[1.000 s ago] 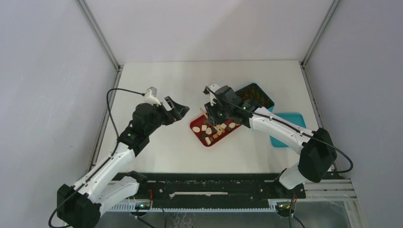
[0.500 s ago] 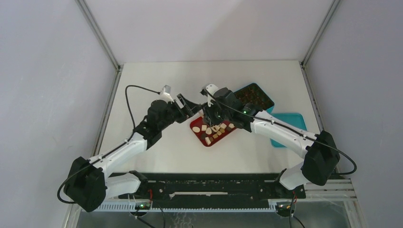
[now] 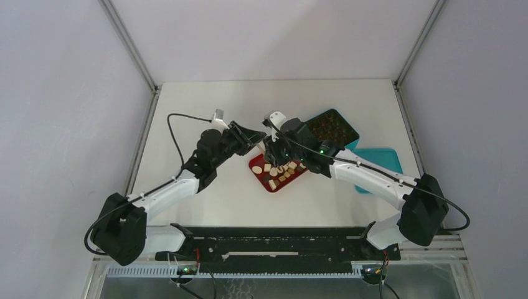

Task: Pack the chocolate
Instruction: Adjust the clamp.

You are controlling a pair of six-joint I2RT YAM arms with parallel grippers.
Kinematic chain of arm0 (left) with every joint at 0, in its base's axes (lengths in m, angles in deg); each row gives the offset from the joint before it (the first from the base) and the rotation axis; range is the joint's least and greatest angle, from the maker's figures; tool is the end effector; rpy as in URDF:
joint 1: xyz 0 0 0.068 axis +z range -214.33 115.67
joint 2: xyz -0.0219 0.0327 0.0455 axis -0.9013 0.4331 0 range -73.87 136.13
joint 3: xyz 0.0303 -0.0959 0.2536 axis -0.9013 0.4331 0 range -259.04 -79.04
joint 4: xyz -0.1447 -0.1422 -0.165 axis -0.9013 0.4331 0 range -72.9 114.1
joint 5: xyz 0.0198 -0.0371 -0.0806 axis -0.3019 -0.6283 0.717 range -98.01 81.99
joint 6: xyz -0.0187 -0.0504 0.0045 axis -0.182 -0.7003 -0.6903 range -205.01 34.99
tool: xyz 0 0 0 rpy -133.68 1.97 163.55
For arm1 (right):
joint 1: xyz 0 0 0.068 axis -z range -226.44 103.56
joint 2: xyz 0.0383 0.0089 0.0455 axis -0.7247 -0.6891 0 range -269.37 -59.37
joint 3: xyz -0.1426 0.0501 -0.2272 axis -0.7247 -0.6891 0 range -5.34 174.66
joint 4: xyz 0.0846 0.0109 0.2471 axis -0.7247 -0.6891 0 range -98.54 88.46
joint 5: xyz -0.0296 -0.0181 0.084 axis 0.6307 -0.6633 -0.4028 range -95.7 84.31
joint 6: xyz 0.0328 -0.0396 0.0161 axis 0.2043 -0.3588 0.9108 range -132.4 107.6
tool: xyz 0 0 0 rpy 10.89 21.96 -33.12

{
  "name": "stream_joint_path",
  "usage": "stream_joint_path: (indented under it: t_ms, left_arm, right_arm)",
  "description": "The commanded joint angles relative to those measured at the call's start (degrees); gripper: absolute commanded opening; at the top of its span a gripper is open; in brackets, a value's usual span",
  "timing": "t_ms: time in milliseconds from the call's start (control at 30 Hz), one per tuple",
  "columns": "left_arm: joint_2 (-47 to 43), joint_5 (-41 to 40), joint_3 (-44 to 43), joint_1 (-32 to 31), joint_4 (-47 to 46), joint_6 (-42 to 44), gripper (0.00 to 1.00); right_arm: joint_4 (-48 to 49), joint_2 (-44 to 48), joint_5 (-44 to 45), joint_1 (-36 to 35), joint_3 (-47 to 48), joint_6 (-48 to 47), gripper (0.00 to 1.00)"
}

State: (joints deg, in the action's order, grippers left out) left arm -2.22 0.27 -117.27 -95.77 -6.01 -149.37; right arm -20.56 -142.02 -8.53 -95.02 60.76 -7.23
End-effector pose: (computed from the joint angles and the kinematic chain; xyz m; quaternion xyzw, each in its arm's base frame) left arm 0.2379 -0.1514 0.2596 -0.1726 0.7475 -0.5113 0.3874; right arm 0.2151 0.2465 0.2995 -0.3393 0.8218 0.2263 0.3978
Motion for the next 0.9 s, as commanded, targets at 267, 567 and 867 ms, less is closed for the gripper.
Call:
stream_joint_path:
  t_ms: [267, 567, 867]
  left_arm:
    - [3.0, 0.6, 5.9, -0.4, -16.3, -17.3, 0.0]
    - [2.0, -1.8, 9.6, -0.4, -22.1, -27.5, 0.0]
    - [1.5, -1.2, 9.4, -0.4, -22.4, -31.2, 0.0]
  right_arm:
    - [13.6, 7.3, 2.5, -0.6, -6.6, -0.3, 0.45]
    - [24.9, 13.9, 2.2, -0.1, -15.3, -0.2, 0.54]
    - [30.3, 16.1, -0.7, 1.3, -19.3, -0.7, 0.59]
